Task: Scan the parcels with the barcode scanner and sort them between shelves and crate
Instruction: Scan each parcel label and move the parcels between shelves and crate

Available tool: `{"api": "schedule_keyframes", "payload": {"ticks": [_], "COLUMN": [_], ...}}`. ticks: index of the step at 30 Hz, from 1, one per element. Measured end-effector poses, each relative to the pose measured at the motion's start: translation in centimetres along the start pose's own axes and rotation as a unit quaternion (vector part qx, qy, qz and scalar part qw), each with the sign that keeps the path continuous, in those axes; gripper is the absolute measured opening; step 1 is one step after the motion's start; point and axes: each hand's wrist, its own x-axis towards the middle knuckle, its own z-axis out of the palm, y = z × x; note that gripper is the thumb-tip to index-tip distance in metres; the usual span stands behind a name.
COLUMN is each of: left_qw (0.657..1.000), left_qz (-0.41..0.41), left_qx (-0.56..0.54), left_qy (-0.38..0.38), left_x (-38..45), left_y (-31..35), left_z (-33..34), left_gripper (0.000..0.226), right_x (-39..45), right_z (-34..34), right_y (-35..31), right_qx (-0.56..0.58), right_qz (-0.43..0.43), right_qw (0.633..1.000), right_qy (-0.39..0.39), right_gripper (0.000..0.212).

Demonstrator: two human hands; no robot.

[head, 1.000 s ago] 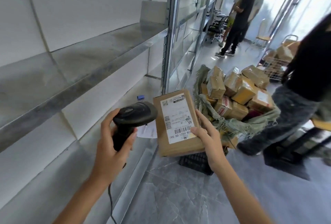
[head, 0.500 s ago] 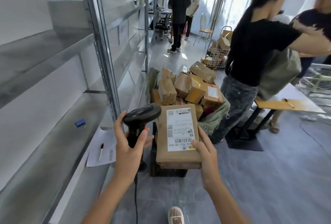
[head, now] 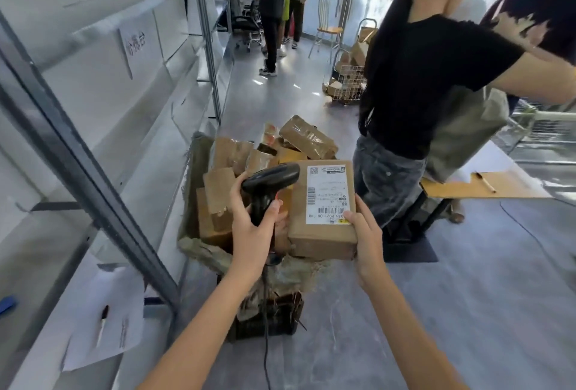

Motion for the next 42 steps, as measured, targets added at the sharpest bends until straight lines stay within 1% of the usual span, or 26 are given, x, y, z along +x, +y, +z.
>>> {"api": "schedule_keyframes", "payload": {"ticks": [2, 5, 6, 9, 11, 12, 13, 15, 16, 18, 21, 22, 23, 24, 25, 26, 27, 29, 30, 32, 33, 35, 37, 39, 40, 42], "left_qw": [1.000, 1.000, 1.000, 0.999, 0.998, 0.998, 0.998, 0.997, 0.997, 0.997, 0.997, 0.997, 0.997, 0.997, 0.997, 0.997, 0.997, 0.996, 0.996, 0.996, 0.996, 0.996, 0.997, 0.997, 0.997, 0.996], "left_qz": [-0.014, -0.024, -0.031, -0.051, -0.057, -0.059, -0.063, -0.070, -0.070, -0.068, -0.072, -0.073, -0.075, -0.078, -0.078, -0.077, -0.075, -0.079, -0.082, -0.075, -0.065, -0.051, -0.043, -0.035, -0.029, -0.018], "left_qx": [-0.003, 0.000, 0.004, 0.013, 0.020, 0.024, 0.028, 0.033, 0.034, 0.031, 0.026, 0.026, 0.023, 0.023, 0.023, 0.024, 0.026, 0.025, 0.025, 0.038, 0.051, 0.055, 0.047, 0.046, 0.049, 0.044], "left_qy": [-0.010, -0.006, -0.003, 0.011, 0.010, 0.009, 0.009, 0.011, 0.013, 0.017, 0.018, 0.018, 0.016, 0.016, 0.015, 0.013, 0.012, 0.015, 0.019, 0.032, 0.036, 0.038, 0.040, 0.055, 0.060, 0.080], "left_x": [2.4, 5.6, 6.5, 8.5, 9.2, 9.5, 9.7, 10.2, 10.4, 10.7, 10.8, 10.9, 10.9, 10.9, 10.8, 10.7, 10.6, 10.3, 10.2, 9.7, 9.4, 8.9, 8.3, 7.6, 7.2, 6.1], "left_y": [-0.9, -2.1, -2.6, -4.0, -4.8, -5.1, -5.5, -6.1, -6.3, -6.4, -6.1, -6.0, -6.1, -6.0, -6.0, -5.9, -5.8, -5.9, -5.9, -5.6, -5.3, -4.5, -3.7, -2.9, -2.4, -1.4], "left_z": [1.5, 3.1, 3.4, 4.2, 4.5, 4.6, 4.7, 4.7, 4.8, 5.1, 5.7, 5.8, 5.9, 5.9, 6.0, 6.0, 6.0, 5.7, 5.4, 4.9, 4.6, 4.0, 3.1, 1.9, 1.3, -0.1], "left_gripper": [0.067, 0.065, 0.065, 0.066, 0.066, 0.067, 0.067, 0.067, 0.067, 0.068, 0.069, 0.068, 0.067, 0.067, 0.067, 0.067, 0.068, 0.067, 0.067, 0.065, 0.065, 0.065, 0.065, 0.066, 0.066, 0.066], "right_x": [3.7, 9.2, 10.7, 14.4, 16.3, 17.0, 17.6, 18.7, 19.2, 20.2, 21.0, 21.1, 21.2, 21.6, 22.4, 22.4, 22.1, 20.8, 20.3, 19.2, 18.3, 16.4, 14.1, 10.9, 9.0, 4.4], "right_z": [-0.7, -1.6, -1.9, -2.5, -2.6, -2.5, -2.3, -2.1, -2.0, -2.2, -2.3, -2.3, -2.3, -2.6, -3.0, -3.0, -2.7, -2.2, -2.1, -2.2, -2.0, -1.0, 0.7, 2.6, 3.7, 5.7], "right_y": [-0.5, -0.4, -0.3, 0.4, 0.9, 1.0, 1.0, 0.9, 1.0, 1.6, 1.7, 1.6, 1.5, 1.8, 2.5, 2.2, 1.6, -0.1, -0.4, -0.7, -1.0, -1.7, -2.5, -3.6, -3.8, -3.5], "right_qx": [-0.019, -0.038, -0.044, -0.047, -0.044, -0.034, -0.022, 0.022, 0.038, 0.014, -0.052, -0.074, -0.089, -0.099, -0.109, -0.122, -0.141, -0.184, -0.197, -0.241, -0.271, -0.344, -0.380, -0.362, -0.344, -0.297], "right_qz": [0.002, -0.001, 0.002, 0.029, 0.050, 0.067, 0.086, 0.130, 0.151, 0.169, 0.161, 0.161, 0.162, 0.158, 0.150, 0.142, 0.130, 0.103, 0.076, -0.009, -0.056, -0.136, -0.181, -0.189, -0.178, -0.124], "right_qw": [1.000, 0.999, 0.998, 0.998, 0.997, 0.997, 0.996, 0.990, 0.986, 0.981, 0.979, 0.979, 0.978, 0.978, 0.978, 0.978, 0.977, 0.975, 0.976, 0.970, 0.961, 0.929, 0.907, 0.913, 0.922, 0.939], "right_qy": [0.012, 0.028, 0.033, 0.035, 0.023, 0.011, -0.006, -0.044, -0.062, -0.094, -0.112, -0.103, -0.100, -0.095, -0.096, -0.095, -0.089, -0.070, -0.052, -0.007, 0.009, 0.024, 0.032, 0.012, -0.020, -0.124], "right_gripper": [0.077, 0.057, 0.055, 0.059, 0.068, 0.067, 0.061, 0.038, 0.034, 0.040, 0.049, 0.059, 0.076, 0.096, 0.112, 0.118, 0.114, 0.086, 0.076, 0.073, 0.072, 0.068, 0.066, 0.067, 0.065, 0.060]}}
